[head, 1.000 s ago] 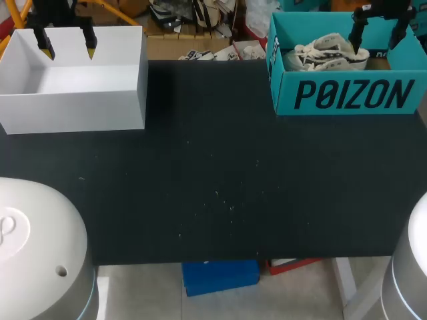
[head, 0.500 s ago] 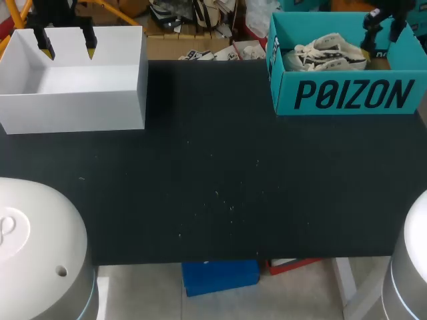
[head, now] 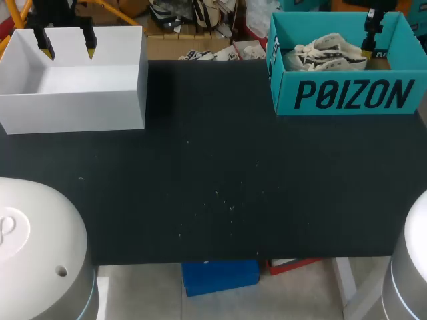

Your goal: Take the shoe out of the shoebox, open the shoe tongue, remove and reinsert the insole, then place the shoe into the shoebox

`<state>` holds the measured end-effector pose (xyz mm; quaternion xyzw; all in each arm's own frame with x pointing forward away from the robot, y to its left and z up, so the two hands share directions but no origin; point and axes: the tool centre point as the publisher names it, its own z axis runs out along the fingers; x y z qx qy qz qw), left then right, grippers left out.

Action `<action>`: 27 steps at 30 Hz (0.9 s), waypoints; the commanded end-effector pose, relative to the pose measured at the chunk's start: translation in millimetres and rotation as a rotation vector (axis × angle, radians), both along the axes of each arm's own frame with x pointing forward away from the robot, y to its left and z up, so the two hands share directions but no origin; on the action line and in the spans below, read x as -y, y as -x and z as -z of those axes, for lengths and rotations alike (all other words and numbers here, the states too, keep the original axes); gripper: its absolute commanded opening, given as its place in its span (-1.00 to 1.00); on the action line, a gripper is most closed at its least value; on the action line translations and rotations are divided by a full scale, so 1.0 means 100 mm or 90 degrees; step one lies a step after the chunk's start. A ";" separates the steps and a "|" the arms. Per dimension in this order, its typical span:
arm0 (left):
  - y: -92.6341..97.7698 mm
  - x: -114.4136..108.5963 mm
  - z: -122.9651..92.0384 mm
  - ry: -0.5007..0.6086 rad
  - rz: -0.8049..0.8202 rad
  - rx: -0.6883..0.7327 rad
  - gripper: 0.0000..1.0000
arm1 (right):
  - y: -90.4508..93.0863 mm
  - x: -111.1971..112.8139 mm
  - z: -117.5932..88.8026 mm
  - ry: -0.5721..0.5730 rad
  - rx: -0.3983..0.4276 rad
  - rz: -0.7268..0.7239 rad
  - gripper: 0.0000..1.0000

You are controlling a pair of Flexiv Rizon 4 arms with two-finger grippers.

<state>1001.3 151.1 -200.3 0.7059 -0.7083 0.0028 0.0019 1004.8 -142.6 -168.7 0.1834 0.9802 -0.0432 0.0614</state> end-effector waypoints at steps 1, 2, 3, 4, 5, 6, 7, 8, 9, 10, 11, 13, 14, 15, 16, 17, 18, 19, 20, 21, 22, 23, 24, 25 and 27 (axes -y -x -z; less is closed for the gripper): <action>0.01 0.01 0.00 -0.002 -0.001 -0.001 1.00 | 0.02 0.02 0.01 0.016 0.006 -0.266 1.00; 0.01 0.01 0.00 -0.002 -0.001 -0.001 1.00 | 0.00 0.02 0.03 0.017 0.005 -0.277 1.00; 0.01 0.01 0.00 -0.002 -0.001 -0.001 1.00 | -0.03 0.01 0.05 0.009 0.003 -0.289 1.00; 0.01 0.01 0.00 -0.002 -0.001 -0.001 1.00 | -0.06 0.01 0.06 0.004 0.001 -0.292 1.00; 0.01 0.01 0.00 -0.002 -0.001 -0.001 1.00 | -0.10 0.00 0.08 0.000 -0.001 -0.294 1.00; 0.01 0.01 0.00 -0.002 -0.001 -0.001 1.00 | -0.14 0.00 0.10 -0.002 -0.005 -0.300 1.00; 0.01 0.01 0.00 -0.002 -0.001 -0.001 1.00 | -0.17 -0.01 0.12 -0.004 -0.008 -0.304 1.00; 0.01 0.01 0.00 -0.002 -0.001 -0.001 1.00 | -0.21 -0.02 0.14 -0.012 -0.009 -0.306 1.00; 0.01 0.01 0.00 -0.002 -0.001 -0.001 1.00 | -0.24 -0.03 0.15 -0.020 -0.008 -0.303 1.00; 0.01 0.01 0.00 -0.002 -0.001 -0.001 1.00 | -0.28 -0.04 0.17 -0.019 -0.009 -0.304 1.00; 0.01 0.01 0.00 -0.002 -0.001 -0.001 1.00 | -0.32 -0.04 0.19 -0.016 -0.014 -0.311 1.00; 0.01 0.01 0.00 -0.002 -0.001 -0.001 1.00 | -0.41 -0.06 0.24 -0.016 -0.018 -0.312 1.00; 0.01 0.01 0.00 -0.002 -0.001 -0.001 1.00 | -0.45 -0.07 0.25 -0.017 -0.020 -0.315 1.00; 0.01 0.01 0.00 -0.002 -0.001 -0.001 1.00 | -0.49 -0.08 0.26 -0.016 -0.024 -0.317 1.00; 0.01 0.01 0.00 -0.002 -0.001 -0.001 1.00 | -0.53 -0.09 0.28 -0.015 -0.026 -0.318 0.95; 0.01 0.01 0.00 -0.002 -0.001 -0.001 1.00 | -0.57 -0.10 0.29 -0.015 -0.027 -0.320 0.76; 0.01 0.01 0.00 -0.002 -0.001 -0.001 1.00 | -0.62 -0.11 0.31 -0.016 -0.030 -0.322 0.80; 0.01 0.01 0.00 -0.002 -0.001 -0.001 1.00 | -0.66 -0.11 0.34 -0.014 -0.033 -0.323 0.84; 0.01 0.01 0.00 -0.002 -0.001 -0.001 1.00 | -0.71 -0.12 0.36 -0.012 -0.035 -0.323 0.87; 0.01 0.01 0.00 -0.002 -0.001 -0.001 1.00 | -0.75 -0.12 0.38 -0.012 -0.036 -0.324 0.92; 0.01 0.01 0.00 -0.002 -0.001 -0.001 1.00 | -0.80 -0.13 0.41 -0.011 -0.038 -0.324 1.00; 0.01 0.01 0.00 -0.002 -0.001 -0.001 1.00 | -0.84 -0.13 0.43 -0.007 -0.042 -0.324 0.84; 0.01 0.01 0.00 -0.002 -0.001 -0.001 1.00 | -0.88 -0.13 0.47 -0.007 -0.043 -0.323 0.83; 0.01 0.01 0.00 -0.002 -0.001 -0.001 1.00 | -0.92 -0.13 0.50 -0.008 -0.044 -0.320 0.81; 0.01 0.01 0.00 -0.002 -0.001 -0.001 1.00 | -1.00 -0.13 0.58 0.001 -0.047 -0.317 0.64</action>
